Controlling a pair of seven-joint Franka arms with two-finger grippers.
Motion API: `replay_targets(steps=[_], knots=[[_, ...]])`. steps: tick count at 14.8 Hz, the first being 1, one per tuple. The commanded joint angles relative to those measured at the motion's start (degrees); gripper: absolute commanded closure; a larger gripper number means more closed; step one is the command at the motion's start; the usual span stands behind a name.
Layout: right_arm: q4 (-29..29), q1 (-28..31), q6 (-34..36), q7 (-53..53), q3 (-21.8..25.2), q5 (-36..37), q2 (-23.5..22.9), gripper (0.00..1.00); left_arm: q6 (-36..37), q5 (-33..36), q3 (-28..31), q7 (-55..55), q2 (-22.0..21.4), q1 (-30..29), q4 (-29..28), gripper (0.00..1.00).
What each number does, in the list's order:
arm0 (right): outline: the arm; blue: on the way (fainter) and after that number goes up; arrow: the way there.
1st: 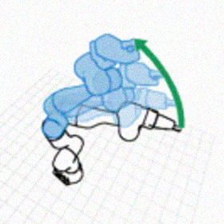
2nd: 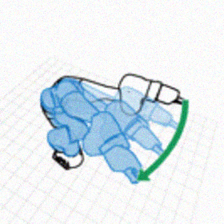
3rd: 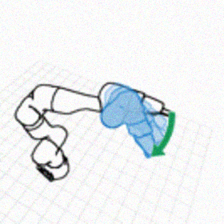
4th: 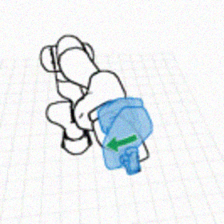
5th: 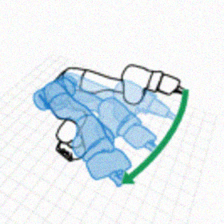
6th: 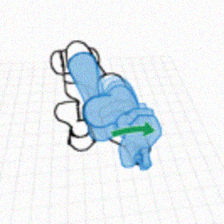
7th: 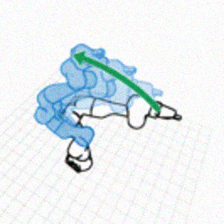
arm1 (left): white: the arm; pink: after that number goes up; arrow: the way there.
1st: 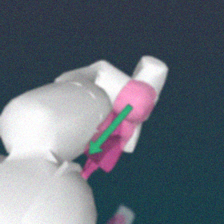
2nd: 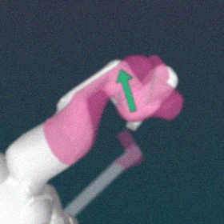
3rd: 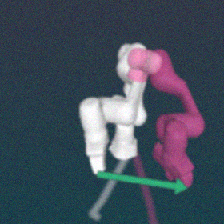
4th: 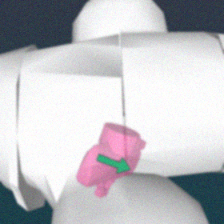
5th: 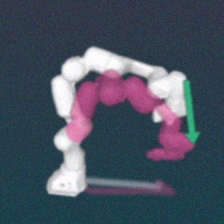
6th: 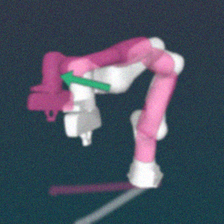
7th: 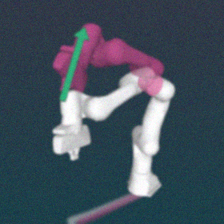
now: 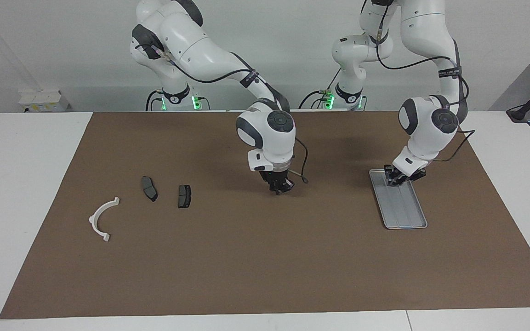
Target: Pick bearing gear from pile to tray
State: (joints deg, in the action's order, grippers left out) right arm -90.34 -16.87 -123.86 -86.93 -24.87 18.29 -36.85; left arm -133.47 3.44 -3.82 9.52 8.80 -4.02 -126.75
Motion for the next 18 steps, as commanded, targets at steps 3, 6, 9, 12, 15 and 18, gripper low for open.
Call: replay_targets(steps=[3, 6, 9, 12, 15, 18], knots=[[0.69, 0.61, -0.24, -0.69, -0.18, 1.04, 0.37, 1.0, -6.27, -0.36, 0.12, -4.33, -0.98, 2.79, -4.12, 1.0], [0.34, 0.61, -1.12, -1.04, -0.09, 1.04, 0.46, 0.01, -5.75, -0.36, 0.12, -3.46, -0.98, 2.62, -3.51, 0.53], [0.69, 0.96, -0.25, -0.87, -0.09, 1.04, 0.46, 0.0, -0.16, -0.36, 0.21, 2.24, -0.02, 2.09, 1.65, 0.29], [2.09, 1.49, 1.94, -0.26, 0.0, 1.22, 0.46, 0.0, 14.67, -1.93, 0.13, 1.56, 3.31, 2.7, 17.35, 0.21], [4.12, 6.12, 3.88, 6.3, 0.0, 1.04, 1.25, 0.0, 22.11, -4.15, 0.21, -12.01, 6.92, 8.48, 30.04, 0.21], [4.03, 13.07, 6.43, 20.79, -0.09, 0.25, 3.88, 0.0, 22.29, -0.46, 0.21, -22.59, 7.46, 15.61, 31.38, 0.21]])
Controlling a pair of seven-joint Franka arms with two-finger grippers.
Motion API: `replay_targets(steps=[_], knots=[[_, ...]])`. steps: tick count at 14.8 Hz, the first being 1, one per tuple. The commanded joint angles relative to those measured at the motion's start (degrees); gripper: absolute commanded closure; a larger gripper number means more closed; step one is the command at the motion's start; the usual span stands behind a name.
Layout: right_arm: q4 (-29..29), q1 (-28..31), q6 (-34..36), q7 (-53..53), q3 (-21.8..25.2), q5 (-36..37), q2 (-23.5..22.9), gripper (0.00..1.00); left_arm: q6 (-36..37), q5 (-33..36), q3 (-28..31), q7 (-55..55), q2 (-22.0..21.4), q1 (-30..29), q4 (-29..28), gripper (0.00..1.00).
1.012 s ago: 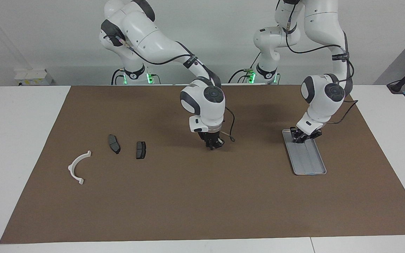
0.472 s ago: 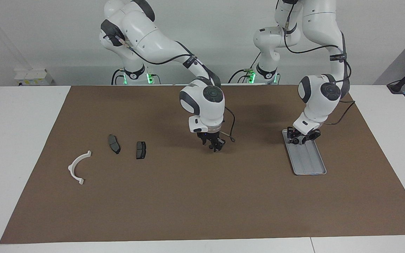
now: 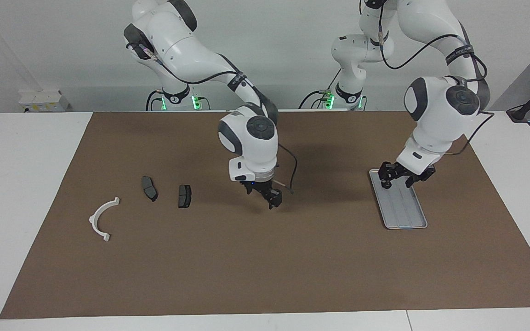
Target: Pick bearing gear from pile to tray
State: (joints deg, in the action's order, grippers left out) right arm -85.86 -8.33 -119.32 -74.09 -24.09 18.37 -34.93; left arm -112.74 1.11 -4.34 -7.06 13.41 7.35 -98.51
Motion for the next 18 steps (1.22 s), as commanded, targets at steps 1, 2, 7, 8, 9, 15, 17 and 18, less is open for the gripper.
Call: replay_targets(steps=[1, 2, 7, 8, 9, 15, 17, 18], knots=[[-0.63, 6.99, 2.51, 12.26, -1.05, 0.09, 2.58, 0.0, 1.99, 2.14, 0.74, -9.51, 2.85, 6.95, 3.15, 0.21], [-0.72, 9.1, 3.12, 16.57, -1.22, -0.43, 2.94, 0.0, 1.99, 2.4, 0.74, -13.38, 2.85, 9.5, 2.98, 0.21], [-0.8, 13.77, 5.23, 29.6, -1.23, -0.88, 4.35, 0.0, 0.5, 2.49, 0.65, -25.97, 2.24, 20.59, -0.97, 0.22], [-0.89, 14.3, 5.67, 31.36, -1.23, -0.88, 4.61, 0.0, -0.72, 2.49, 0.56, -27.9, 2.24, 22.08, -1.59, 0.22], [-0.89, 14.91, 6.02, 32.77, -1.23, -0.88, 4.7, 0.0, -2.04, 2.49, 0.56, -29.57, 2.24, 23.32, -2.64, 0.22], [-0.89, 17.73, 6.64, 43.57, -0.88, -0.88, 6.19, 0.0, -12.22, 2.31, 0.56, -33.98, 7.06, 25.88, -3.61, 0.22], [-1.33, 17.56, 6.73, 48.06, 0.52, -1.05, 7.68, 0.0, -15.22, 2.31, 0.48, -33.98, 8.47, 25.44, -3.61, 0.23], [-2.2, 17.04, 6.64, 49.73, 2.27, -1.75, 8.82, 0.0, -17.15, 2.31, 0.48, -33.98, 9.26, 25.35, -3.88, 0.23]])
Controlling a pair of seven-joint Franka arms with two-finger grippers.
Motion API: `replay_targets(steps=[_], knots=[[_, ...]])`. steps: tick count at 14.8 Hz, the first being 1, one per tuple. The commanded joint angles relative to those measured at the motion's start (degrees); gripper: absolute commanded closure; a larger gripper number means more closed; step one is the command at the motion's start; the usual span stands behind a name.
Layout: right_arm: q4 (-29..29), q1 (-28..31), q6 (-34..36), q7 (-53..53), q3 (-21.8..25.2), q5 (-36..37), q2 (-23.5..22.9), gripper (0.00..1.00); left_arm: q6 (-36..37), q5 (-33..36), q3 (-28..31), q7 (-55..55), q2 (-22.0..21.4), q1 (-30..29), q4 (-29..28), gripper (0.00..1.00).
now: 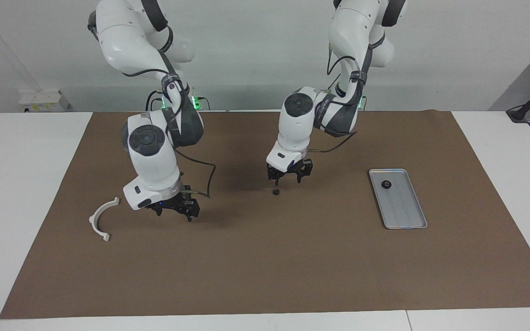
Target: Pick bearing gear from pile to tray
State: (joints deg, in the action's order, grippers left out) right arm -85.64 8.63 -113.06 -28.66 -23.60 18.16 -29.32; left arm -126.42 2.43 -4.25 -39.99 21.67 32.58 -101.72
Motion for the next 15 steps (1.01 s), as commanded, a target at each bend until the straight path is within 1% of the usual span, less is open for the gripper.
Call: replay_targets(steps=[1, 5, 7, 9, 10, 13, 14, 15], knots=[[-3.12, -0.71, 0.38, 6.57, 3.28, -3.12, 4.53, 0.0, -4.88, 0.91, 0.39, -1.14, 1.7, 0.12, -0.76, 0.23], [-6.55, -2.3, 0.47, 19.58, 10.75, -10.59, 10.5, 0.0, -5.15, 0.73, 0.39, -2.02, 2.06, 0.73, -1.37, 0.23], [-9.7, -4.31, 0.47, 22.84, 14.97, -13.05, 15.06, 0.0, -5.15, 0.73, 0.39, -3.07, 2.06, 1.08, -1.47, 0.23], [-13.57, -4.32, 1.17, 24.78, 16.04, -13.77, 20.16, 0.0, -5.5, 0.73, 0.39, -3.78, 1.88, 2.66, -2.78, 0.23], [-14.2, -4.41, 2.74, 25.14, 16.39, -13.77, 22.27, 0.0, -6.2, 0.73, 0.39, -4.13, 1.88, 2.84, -3.13, 0.23], [-14.29, -4.59, 10.46, 25.14, 16.66, -15.69, 28.25, 0.0, -8.05, 0.73, 0.39, -4.75, 1.88, 2.93, -4.19, 0.24], [-14.2, -5.2, 12.23, 25.05, 16.74, -16.48, 29.92, 0.0, -8.05, 0.73, 0.39, -4.75, 1.88, 2.93, -4.45, 0.24], [-14.2, -6.25, 12.94, 24.88, 17.96, -17.01, 31.33, 0.0, -8.14, 0.73, 0.39, -4.75, 1.88, 2.85, -4.8, 0.24]])
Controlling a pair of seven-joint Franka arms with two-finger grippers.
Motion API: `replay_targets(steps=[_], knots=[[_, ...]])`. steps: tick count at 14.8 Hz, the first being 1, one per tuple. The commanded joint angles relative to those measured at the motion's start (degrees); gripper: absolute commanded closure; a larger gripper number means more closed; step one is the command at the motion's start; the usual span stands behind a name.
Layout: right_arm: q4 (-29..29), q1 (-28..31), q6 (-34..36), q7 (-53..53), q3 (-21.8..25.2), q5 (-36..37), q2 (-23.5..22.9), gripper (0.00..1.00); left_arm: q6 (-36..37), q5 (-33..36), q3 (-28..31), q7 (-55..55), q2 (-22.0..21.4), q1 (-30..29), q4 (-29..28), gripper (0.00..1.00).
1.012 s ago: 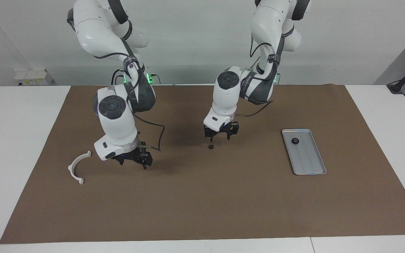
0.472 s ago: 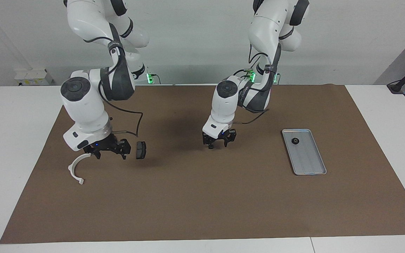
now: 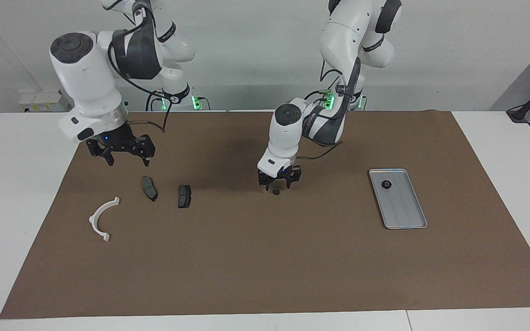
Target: Pick bearing gear from pile to tray
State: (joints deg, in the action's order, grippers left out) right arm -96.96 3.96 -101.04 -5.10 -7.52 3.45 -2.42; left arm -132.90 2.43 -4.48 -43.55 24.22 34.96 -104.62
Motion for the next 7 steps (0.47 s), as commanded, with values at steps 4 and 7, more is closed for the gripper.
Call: replay_targets(steps=[4, 7], knots=[[-2.62, -3.87, 4.35, 0.88, 3.65, -4.42, 7.34, 0.0, -3.42, 0.73, 0.62, -1.19, -1.01, 0.55, -3.84, 0.25], [-2.44, -3.78, 8.66, 0.88, 3.65, -4.42, 7.95, 0.0, -3.86, 0.73, 0.62, -1.27, -0.93, 0.55, -3.93, 0.25]])
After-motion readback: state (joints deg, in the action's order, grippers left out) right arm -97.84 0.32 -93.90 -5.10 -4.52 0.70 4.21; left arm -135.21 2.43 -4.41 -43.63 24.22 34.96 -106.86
